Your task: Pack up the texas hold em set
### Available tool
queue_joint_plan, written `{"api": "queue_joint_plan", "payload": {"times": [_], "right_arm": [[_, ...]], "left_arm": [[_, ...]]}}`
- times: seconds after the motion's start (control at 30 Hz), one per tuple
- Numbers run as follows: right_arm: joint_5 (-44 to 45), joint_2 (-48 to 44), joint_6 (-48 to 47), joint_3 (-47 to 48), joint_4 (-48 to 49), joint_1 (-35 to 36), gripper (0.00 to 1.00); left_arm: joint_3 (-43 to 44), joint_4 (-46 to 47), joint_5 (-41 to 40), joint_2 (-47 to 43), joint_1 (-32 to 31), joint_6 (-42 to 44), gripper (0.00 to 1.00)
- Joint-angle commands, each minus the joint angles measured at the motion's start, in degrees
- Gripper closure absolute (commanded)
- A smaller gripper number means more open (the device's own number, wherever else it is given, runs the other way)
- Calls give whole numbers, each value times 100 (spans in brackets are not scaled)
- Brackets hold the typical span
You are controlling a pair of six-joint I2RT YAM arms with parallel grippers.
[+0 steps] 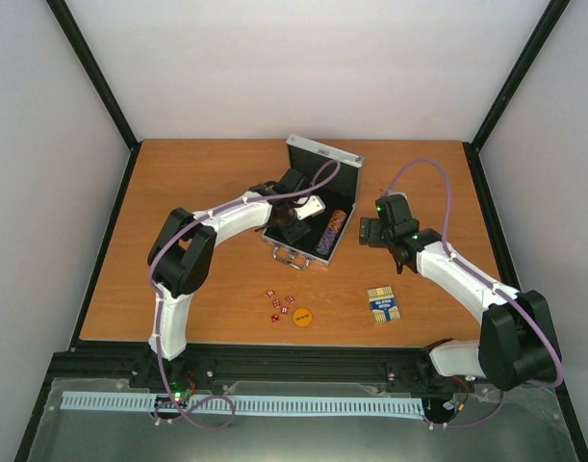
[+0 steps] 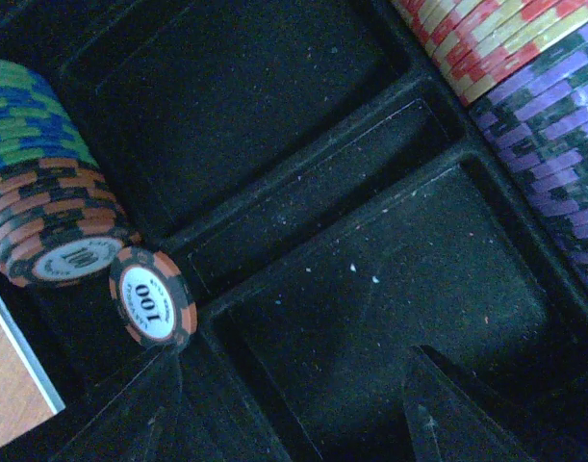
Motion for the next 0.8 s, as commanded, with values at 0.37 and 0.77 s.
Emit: {"api": "queue_joint_plan", "payload": {"times": [0.37, 0.77], "right_arm": [[53, -76, 51, -141, 82, -148, 0], [31, 33, 45, -150, 91, -185, 0]], "left_arm": [[525, -39, 297, 334, 210, 98, 46], [486, 7, 297, 457, 355, 22, 53]]}}
